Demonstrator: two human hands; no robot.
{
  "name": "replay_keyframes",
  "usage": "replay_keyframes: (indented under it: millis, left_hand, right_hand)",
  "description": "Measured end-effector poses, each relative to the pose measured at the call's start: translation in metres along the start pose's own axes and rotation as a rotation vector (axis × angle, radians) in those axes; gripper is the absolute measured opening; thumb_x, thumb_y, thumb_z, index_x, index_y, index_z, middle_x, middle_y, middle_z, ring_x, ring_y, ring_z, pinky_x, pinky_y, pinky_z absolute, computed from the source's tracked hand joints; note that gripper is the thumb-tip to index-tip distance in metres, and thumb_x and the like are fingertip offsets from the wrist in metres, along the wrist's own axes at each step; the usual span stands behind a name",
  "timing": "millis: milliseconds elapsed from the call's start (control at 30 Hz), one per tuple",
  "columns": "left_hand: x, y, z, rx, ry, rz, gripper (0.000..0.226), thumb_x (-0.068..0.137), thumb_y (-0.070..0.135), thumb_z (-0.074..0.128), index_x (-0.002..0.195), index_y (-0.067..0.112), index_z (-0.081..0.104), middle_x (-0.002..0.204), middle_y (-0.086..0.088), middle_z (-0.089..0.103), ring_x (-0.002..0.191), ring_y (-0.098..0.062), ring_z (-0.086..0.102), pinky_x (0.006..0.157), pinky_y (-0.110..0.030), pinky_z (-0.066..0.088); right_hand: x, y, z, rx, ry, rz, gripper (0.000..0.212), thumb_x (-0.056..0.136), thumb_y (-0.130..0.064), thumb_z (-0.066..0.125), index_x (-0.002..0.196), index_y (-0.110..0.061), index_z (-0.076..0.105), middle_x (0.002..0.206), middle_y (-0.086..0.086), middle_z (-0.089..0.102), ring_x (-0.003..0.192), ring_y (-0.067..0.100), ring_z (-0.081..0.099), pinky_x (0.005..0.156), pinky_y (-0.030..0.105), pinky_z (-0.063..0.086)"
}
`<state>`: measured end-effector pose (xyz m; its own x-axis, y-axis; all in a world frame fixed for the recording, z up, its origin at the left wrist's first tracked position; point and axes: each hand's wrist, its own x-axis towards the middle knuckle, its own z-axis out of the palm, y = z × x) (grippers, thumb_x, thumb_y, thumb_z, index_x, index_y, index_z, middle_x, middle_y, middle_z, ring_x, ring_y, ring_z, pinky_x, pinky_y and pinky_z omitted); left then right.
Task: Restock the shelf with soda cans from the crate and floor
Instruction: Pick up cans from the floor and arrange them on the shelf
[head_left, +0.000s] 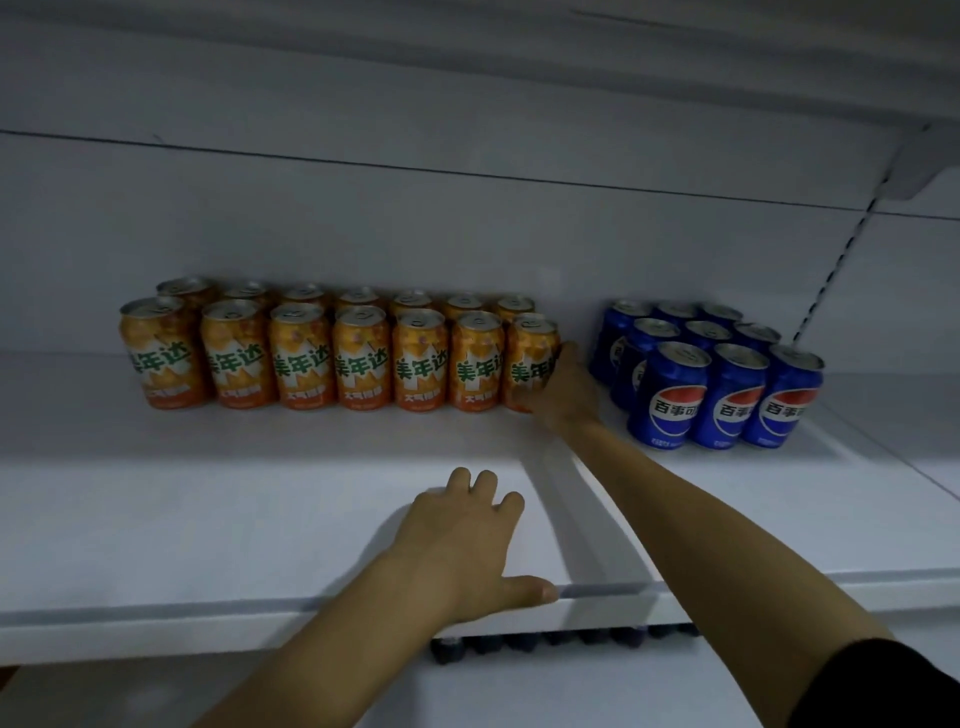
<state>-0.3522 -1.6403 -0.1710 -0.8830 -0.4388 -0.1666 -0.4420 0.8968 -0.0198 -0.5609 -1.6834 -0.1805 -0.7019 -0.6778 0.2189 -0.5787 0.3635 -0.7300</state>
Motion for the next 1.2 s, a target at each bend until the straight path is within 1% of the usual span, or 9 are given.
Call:
replay_keyframes:
  millis: [267,433,633,733,833,900,1033,1200]
  left_hand:
    - [0.001,0.0,0.0,0.015,-0.007,0.012,0.082,0.084,0.073,0.039,0.144,0.018,0.027,0.143,-0.01,0.03,0.128,-0.029,0.029,0.093,-0.041,0.038]
    - [0.002,0.0,0.0,0.007,-0.005,0.009,0.08,0.084,0.072,0.04,0.143,0.019,0.028,0.141,-0.01,0.032,0.127,-0.029,0.03,0.092,-0.041,0.039]
    - [0.004,-0.001,0.002,0.014,0.001,0.011,0.082,0.084,0.073,0.039,0.145,0.019,0.027,0.142,-0.01,0.032,0.127,-0.029,0.031,0.093,-0.041,0.039]
    - [0.001,0.0,0.003,0.012,0.005,0.011,0.08,0.085,0.072,0.039,0.143,0.018,0.028,0.142,-0.011,0.032,0.127,-0.03,0.031,0.094,-0.042,0.039]
    - [-0.001,0.001,0.003,0.008,0.01,0.01,0.079,0.086,0.072,0.038,0.141,0.017,0.031,0.141,-0.012,0.032,0.126,-0.031,0.031,0.094,-0.044,0.039]
    - [-0.002,0.0,0.002,0.009,0.015,0.013,0.079,0.086,0.072,0.038,0.141,0.016,0.031,0.141,-0.012,0.033,0.126,-0.032,0.031,0.095,-0.045,0.039]
    - [-0.001,-0.001,0.0,0.008,0.007,0.013,0.08,0.086,0.071,0.04,0.142,0.015,0.031,0.141,-0.013,0.033,0.126,-0.032,0.032,0.094,-0.045,0.039]
    - [-0.001,0.0,0.0,0.017,-0.012,0.002,0.079,0.086,0.071,0.041,0.141,0.015,0.032,0.14,-0.013,0.033,0.124,-0.032,0.032,0.092,-0.044,0.039]
  right_hand:
    - [-0.003,-0.005,0.01,-0.038,0.078,0.075,0.07,0.07,-0.031,0.081,0.122,-0.009,0.04,0.122,0.012,0.058,0.11,0.03,0.059,0.082,0.036,0.047]
    - [-0.002,-0.008,0.016,-0.046,0.096,0.081,0.072,0.067,-0.033,0.082,0.122,-0.01,0.04,0.121,0.013,0.058,0.108,0.031,0.059,0.084,0.04,0.052]
    - [-0.003,-0.009,0.019,-0.044,0.1,0.074,0.073,0.069,-0.031,0.081,0.124,-0.01,0.038,0.122,0.013,0.056,0.109,0.031,0.059,0.085,0.041,0.051]
    - [-0.005,-0.008,0.016,-0.042,0.078,0.043,0.073,0.07,-0.034,0.081,0.124,-0.009,0.039,0.122,0.013,0.056,0.11,0.031,0.058,0.084,0.038,0.049]
    - [-0.005,-0.004,0.009,-0.025,0.035,0.01,0.072,0.071,-0.033,0.082,0.123,-0.007,0.04,0.123,0.011,0.058,0.111,0.029,0.058,0.081,0.033,0.045]
    - [-0.005,-0.003,0.008,-0.014,0.032,-0.007,0.072,0.072,-0.032,0.082,0.124,-0.005,0.04,0.124,0.011,0.058,0.112,0.03,0.058,0.082,0.033,0.045]
    - [-0.006,-0.003,0.012,0.013,0.046,-0.024,0.069,0.074,-0.029,0.081,0.124,-0.004,0.041,0.122,0.011,0.058,0.111,0.03,0.058,0.077,0.029,0.041]
    - [-0.004,-0.001,0.011,0.013,0.03,-0.027,0.073,0.071,-0.029,0.083,0.125,-0.004,0.04,0.123,0.011,0.059,0.112,0.03,0.058,0.077,0.029,0.041]
